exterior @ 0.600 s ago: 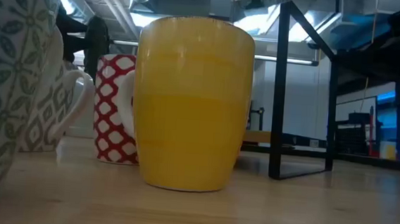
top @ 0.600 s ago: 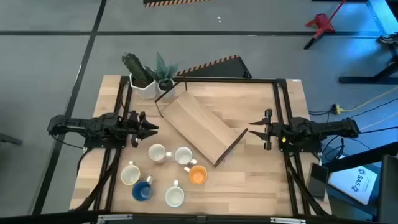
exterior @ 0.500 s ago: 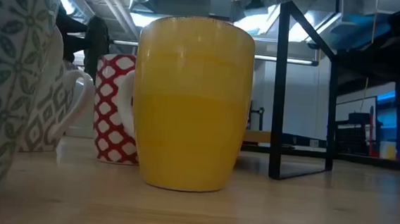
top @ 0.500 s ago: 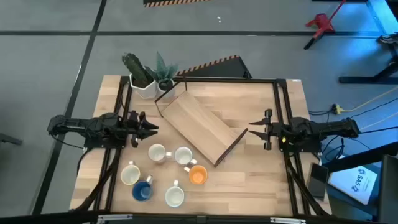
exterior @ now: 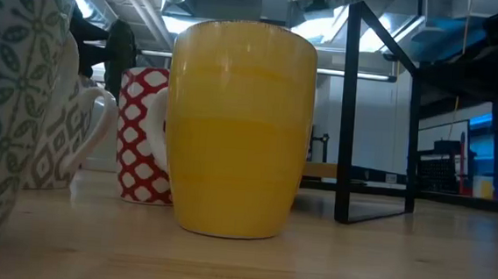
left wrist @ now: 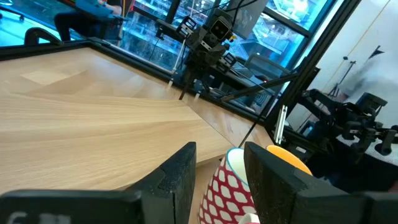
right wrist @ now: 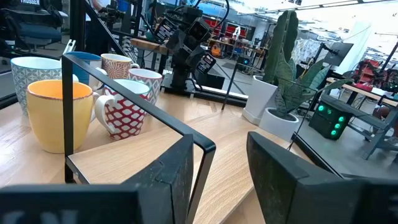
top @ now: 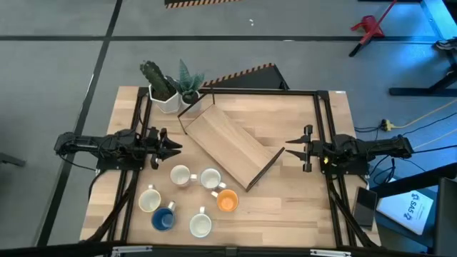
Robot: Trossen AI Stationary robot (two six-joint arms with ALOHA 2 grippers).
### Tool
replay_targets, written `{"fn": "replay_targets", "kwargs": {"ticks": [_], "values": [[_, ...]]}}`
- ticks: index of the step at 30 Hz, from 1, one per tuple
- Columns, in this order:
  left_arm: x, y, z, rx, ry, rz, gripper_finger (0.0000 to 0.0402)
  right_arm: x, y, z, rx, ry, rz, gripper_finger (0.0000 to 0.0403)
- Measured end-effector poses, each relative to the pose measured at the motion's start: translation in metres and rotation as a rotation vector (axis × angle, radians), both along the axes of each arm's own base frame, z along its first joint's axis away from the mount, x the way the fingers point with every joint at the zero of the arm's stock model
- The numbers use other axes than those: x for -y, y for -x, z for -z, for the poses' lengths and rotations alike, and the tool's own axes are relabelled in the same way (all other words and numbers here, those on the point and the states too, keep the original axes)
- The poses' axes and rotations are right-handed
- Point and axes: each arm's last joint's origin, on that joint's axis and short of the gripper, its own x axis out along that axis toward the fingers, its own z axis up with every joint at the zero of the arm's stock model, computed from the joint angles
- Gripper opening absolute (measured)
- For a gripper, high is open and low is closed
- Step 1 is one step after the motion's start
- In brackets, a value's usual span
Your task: Place coffee mugs
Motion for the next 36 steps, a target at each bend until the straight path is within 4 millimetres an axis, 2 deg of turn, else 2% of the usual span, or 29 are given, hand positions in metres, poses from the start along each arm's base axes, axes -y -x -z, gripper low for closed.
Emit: {"fn": "replay_targets", "kwargs": {"ticks": [20,30,32,36], "values": [[0.0000,0.0000,-0.0001,0.001,0.000,0.000,0.0130,0.0000,0.0000,-0.0001,0.002,-0.001,0.000,0.0138],[-0.0001,0.0000,-0.0001,0.001,0.000,-0.004,0.0130,0.0001,0.0000,-0.0003,0.007,-0.085,0.004,0.0138],[-0.0005,0.0000,-0.0002,0.001,0.000,-0.016,0.0130,0.0015,0.0001,-0.0006,0.016,-0.138,0.049,0.0138],[-0.0009,0.0000,-0.0004,0.004,0.000,-0.029,0.0130,0.0036,0.0004,-0.0037,0.075,-0.362,0.115,0.0138]]}}
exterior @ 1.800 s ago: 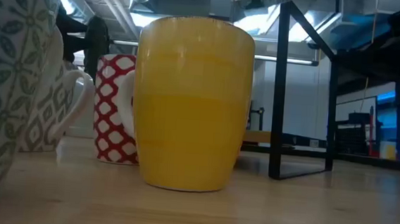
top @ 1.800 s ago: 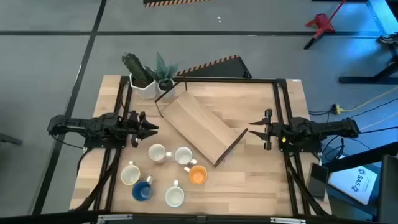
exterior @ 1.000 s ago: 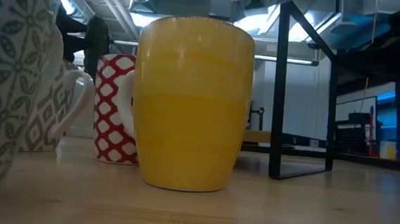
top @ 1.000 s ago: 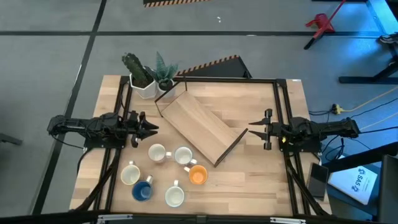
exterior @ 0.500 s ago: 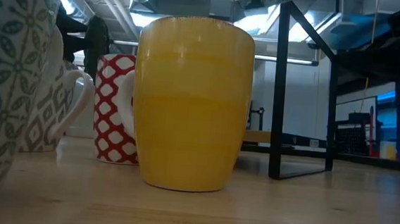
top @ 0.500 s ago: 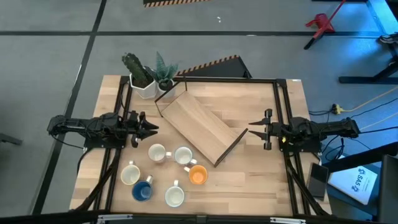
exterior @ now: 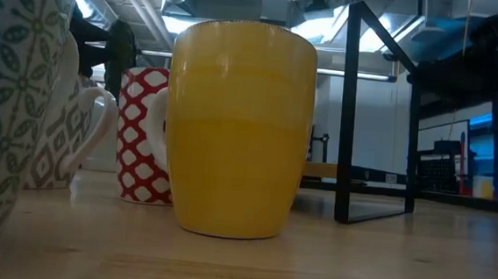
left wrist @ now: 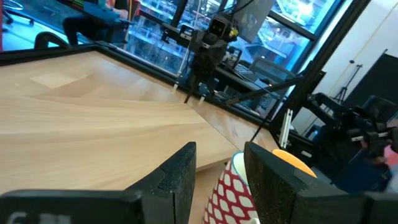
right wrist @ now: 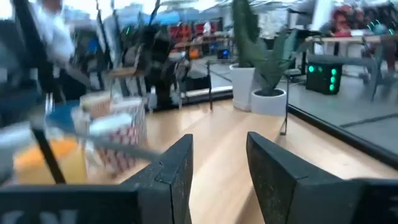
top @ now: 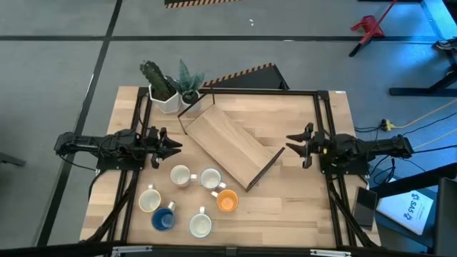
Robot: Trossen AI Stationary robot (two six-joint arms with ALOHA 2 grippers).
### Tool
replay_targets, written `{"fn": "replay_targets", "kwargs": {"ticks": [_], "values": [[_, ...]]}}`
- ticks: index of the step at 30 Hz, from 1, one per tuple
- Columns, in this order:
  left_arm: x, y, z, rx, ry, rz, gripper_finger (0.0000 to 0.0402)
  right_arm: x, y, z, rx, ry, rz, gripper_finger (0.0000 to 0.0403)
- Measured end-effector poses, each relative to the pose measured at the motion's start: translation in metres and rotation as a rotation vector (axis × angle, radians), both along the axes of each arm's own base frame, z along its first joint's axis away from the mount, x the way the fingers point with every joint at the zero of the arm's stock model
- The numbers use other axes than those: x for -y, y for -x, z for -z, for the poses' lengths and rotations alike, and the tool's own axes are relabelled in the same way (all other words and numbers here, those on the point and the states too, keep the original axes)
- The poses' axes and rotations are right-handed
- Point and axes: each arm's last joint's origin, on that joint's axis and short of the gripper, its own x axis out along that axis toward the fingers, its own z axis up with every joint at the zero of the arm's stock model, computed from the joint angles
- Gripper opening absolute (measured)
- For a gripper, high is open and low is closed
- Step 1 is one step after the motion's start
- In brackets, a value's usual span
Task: Place coffee mugs
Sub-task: Put the gray mug on the shelf
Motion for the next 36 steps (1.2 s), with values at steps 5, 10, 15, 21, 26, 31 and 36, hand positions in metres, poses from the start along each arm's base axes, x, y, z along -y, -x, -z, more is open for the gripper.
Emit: {"fn": "replay_targets", "kwargs": {"ticks": [5,10,15,21,26,31,36], "values": [[-0.003,0.000,-0.005,0.052,0.017,-0.091,0.0130,0.000,0.000,-0.001,0.018,-0.040,0.009,0.0138],[-0.003,0.001,-0.014,0.159,0.134,-0.111,0.0130,0.003,0.001,-0.004,0.055,-0.092,0.091,0.0138],[-0.005,0.005,-0.030,0.335,0.225,-0.129,0.0130,0.003,0.001,-0.004,0.067,-0.131,0.097,0.0138],[-0.004,0.018,-0.079,0.516,0.371,-0.046,0.0130,0.003,0.001,-0.008,0.106,-0.132,0.096,0.0138],[-0.001,0.019,-0.143,0.559,0.256,-0.025,0.0130,0.003,0.001,-0.008,0.105,-0.130,0.109,0.0138],[0.003,-0.010,-0.174,0.248,0.127,0.005,0.0130,0.004,0.001,-0.006,0.083,-0.127,0.129,0.0138],[0.006,-0.031,-0.163,-0.306,0.051,0.012,0.0130,0.004,0.001,0.000,0.026,-0.116,0.146,0.0138]]}}
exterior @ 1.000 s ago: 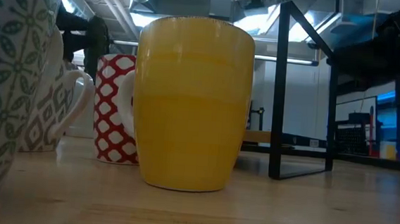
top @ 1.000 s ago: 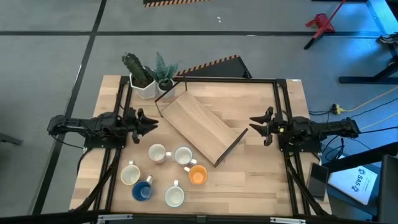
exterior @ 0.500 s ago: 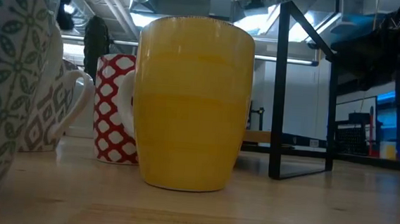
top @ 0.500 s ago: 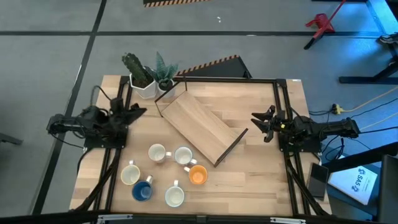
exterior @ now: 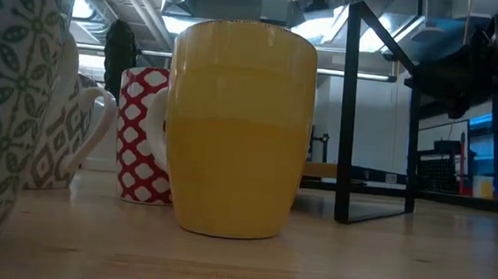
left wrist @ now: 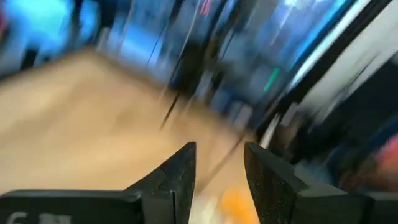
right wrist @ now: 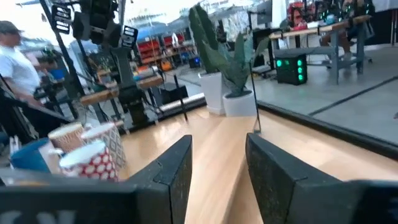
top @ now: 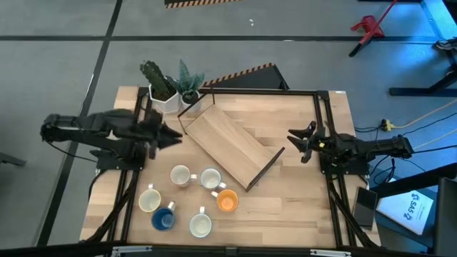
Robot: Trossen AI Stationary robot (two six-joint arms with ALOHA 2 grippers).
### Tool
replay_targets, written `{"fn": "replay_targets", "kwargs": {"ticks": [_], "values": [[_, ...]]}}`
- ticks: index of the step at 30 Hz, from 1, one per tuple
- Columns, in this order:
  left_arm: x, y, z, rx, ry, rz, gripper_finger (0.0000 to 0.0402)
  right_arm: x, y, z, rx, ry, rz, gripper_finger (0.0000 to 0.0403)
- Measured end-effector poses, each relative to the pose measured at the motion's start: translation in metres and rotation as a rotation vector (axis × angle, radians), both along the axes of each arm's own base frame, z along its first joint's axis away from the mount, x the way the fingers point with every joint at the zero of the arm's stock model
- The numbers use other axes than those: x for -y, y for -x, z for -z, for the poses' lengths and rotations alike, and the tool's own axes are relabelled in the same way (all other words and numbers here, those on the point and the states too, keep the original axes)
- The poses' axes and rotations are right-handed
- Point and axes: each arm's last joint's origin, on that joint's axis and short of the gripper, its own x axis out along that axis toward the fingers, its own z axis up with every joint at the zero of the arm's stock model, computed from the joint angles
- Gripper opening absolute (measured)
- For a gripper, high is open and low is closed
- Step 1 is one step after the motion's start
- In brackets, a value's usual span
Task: Place coffee mugs
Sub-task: Put the gray mug on the shelf
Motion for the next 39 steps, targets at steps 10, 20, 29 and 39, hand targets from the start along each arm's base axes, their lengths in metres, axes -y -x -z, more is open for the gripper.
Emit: {"fn": "replay_targets", "kwargs": {"ticks": [10,20,29,39], "values": [[0.005,-0.026,0.045,-0.562,-0.039,0.136,0.0142,0.000,0.000,0.001,-0.033,0.055,0.013,0.0167],[0.014,-0.049,0.068,-0.718,-0.137,0.243,0.0148,0.000,0.000,0.002,-0.038,0.062,0.009,0.0234],[0.024,-0.064,0.087,-0.824,-0.183,0.294,0.0148,0.000,0.000,0.002,-0.039,0.062,-0.010,0.0241],[0.029,-0.073,0.113,-0.964,-0.198,0.323,0.0148,0.000,0.000,0.002,-0.040,0.061,-0.010,0.0241]]}}
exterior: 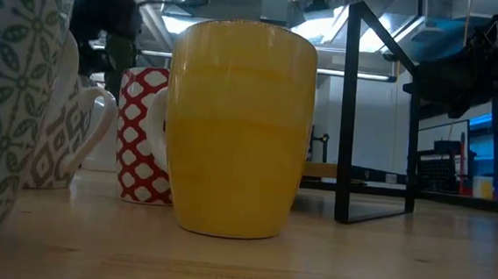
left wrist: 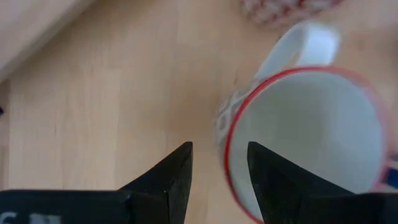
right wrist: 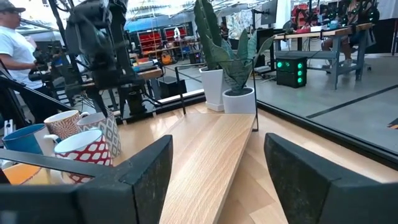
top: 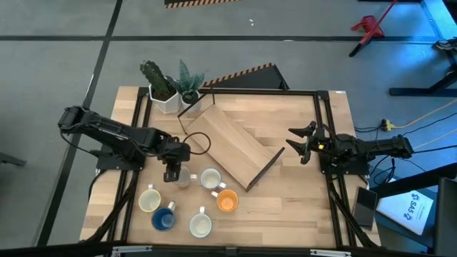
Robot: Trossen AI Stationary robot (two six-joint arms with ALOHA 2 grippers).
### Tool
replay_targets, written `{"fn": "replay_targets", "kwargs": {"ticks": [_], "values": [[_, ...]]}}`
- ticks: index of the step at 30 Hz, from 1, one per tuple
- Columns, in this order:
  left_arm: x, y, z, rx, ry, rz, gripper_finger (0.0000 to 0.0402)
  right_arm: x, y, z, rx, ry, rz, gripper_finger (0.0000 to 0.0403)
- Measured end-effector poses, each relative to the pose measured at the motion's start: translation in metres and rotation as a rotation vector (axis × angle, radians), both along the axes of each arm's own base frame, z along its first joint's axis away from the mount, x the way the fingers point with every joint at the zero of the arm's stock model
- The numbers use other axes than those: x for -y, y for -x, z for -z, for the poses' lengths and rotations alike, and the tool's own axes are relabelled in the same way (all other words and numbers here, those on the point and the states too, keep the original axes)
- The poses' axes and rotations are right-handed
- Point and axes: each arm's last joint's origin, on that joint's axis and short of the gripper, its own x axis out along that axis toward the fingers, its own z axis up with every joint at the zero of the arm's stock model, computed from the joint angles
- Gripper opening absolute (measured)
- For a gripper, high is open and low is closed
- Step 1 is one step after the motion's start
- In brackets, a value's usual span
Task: Place coffee mugs
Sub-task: Put the gray mug on the shelf
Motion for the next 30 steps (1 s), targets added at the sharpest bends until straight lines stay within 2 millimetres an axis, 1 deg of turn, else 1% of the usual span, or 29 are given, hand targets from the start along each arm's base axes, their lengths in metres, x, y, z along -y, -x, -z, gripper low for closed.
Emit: {"fn": "replay_targets", "kwargs": {"ticks": [3,5,7,9,10,14,19,21,23,27,30], "values": [[0.000,0.000,0.012,-0.052,-0.004,-0.017,0.0139,0.000,0.000,0.000,0.000,0.000,0.000,0.0241],[0.000,0.000,0.016,-0.075,-0.006,-0.023,0.0120,0.000,0.000,0.000,0.000,0.000,0.000,0.0241],[0.000,0.000,0.017,-0.078,-0.010,-0.035,0.0084,0.000,0.000,0.000,0.000,0.000,-0.001,0.0241],[-0.001,0.000,0.017,-0.076,-0.025,-0.066,0.0035,0.000,0.000,0.000,0.000,0.000,-0.001,0.0241],[-0.001,0.001,0.017,-0.081,-0.027,-0.078,0.0022,0.000,0.000,0.000,0.000,0.000,-0.001,0.0241],[-0.003,0.001,0.013,-0.087,-0.044,-0.187,0.0018,0.000,0.000,0.000,0.000,0.000,-0.001,0.0241],[-0.012,-0.003,-0.010,-0.095,-0.065,-0.370,0.0018,0.000,0.000,0.000,0.001,-0.004,-0.001,0.0241],[-0.018,-0.006,-0.024,-0.081,-0.069,-0.421,0.0018,0.000,0.000,0.000,0.003,-0.010,-0.001,0.0241],[-0.025,-0.012,-0.041,-0.021,-0.074,-0.463,0.0018,0.000,0.000,0.000,0.003,-0.010,-0.001,0.0241],[-0.044,-0.024,-0.067,0.085,-0.108,-0.503,0.0018,0.000,0.000,0.000,0.003,-0.010,-0.001,0.0241],[-0.064,-0.032,-0.074,0.102,-0.152,-0.498,0.0018,0.000,0.000,0.000,0.003,-0.009,-0.001,0.0241]]}}
